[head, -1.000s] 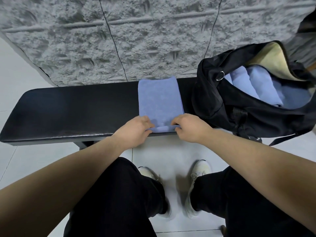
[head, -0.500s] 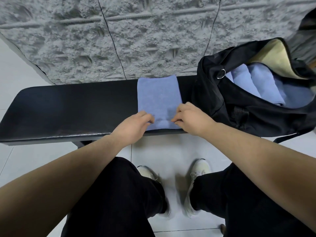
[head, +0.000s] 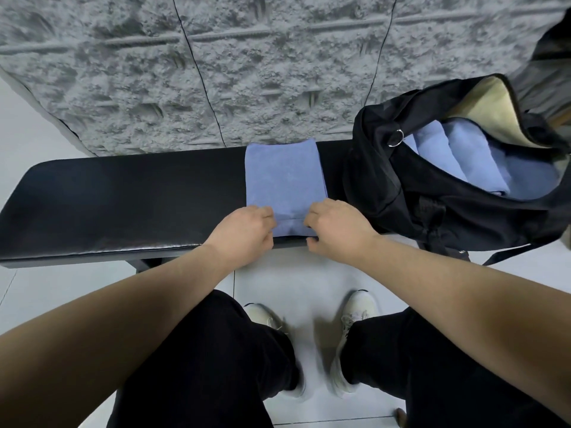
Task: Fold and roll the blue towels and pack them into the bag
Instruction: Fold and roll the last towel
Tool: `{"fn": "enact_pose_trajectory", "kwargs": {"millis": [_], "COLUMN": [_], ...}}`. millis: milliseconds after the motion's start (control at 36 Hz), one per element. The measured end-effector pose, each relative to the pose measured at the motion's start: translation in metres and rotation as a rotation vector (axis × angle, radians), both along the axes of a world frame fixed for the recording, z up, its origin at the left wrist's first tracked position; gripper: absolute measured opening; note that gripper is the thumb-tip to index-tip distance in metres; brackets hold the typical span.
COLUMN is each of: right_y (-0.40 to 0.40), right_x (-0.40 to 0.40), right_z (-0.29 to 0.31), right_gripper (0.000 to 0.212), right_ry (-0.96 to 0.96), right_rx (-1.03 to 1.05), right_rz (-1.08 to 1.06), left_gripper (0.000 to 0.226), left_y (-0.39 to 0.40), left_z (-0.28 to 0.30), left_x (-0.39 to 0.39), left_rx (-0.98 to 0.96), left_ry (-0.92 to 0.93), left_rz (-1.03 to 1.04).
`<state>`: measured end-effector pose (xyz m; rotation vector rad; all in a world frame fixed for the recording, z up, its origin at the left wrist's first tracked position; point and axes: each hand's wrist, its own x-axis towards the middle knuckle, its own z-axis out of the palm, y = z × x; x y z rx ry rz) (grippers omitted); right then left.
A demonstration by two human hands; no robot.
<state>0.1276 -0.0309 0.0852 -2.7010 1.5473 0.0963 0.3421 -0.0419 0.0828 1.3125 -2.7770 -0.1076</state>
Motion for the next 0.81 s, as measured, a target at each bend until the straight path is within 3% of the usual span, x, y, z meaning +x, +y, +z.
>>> {"fn": "enact_pose_trajectory", "kwargs": {"millis": [83, 194, 306, 444, 722, 806], "right_y": [0.001, -0.005, -0.008, -0.006, 0.001, 0.001], "right_x": [0.001, 0.004, 0.008, 0.007, -0.001, -0.002], "right_z": [-0.006, -0.014, -0.015, -0.012, -0.009, -0.008], "right_gripper": [0.017, 0.017, 0.02, 0.034, 0.032, 0.032], "right_ry": [0.083, 0.092, 0.034, -0.063, -0.164, -0.221], "right_rx": [-0.111, -0.194, -0.129, -0.001, 0.127, 0.148], "right_rz": [0.029, 0.032, -0.016, -0.095, -0.147, -0.168], "left_gripper": [0.006, 0.02, 0.027, 0.035, 0.02, 0.005], "left_y": [-0.002, -0.006, -0.005, -0.002, 0.004, 0.003], "left_z": [-0.002, -0.006, -0.007, -0.002, -0.004, -0.006], "left_x": [0.002, -0.001, -0.005, -0.01, -0.008, -0.007], "left_rx": [-0.017, -0.002, -0.004, 0.084, 0.212, 0.242], "left_ry": [-0.034, -0.105, -0.141, -0.012, 0.076, 0.104], "left_rz": [-0.007, 0.011, 0.05, 0.166, 0.225, 0.242]}}
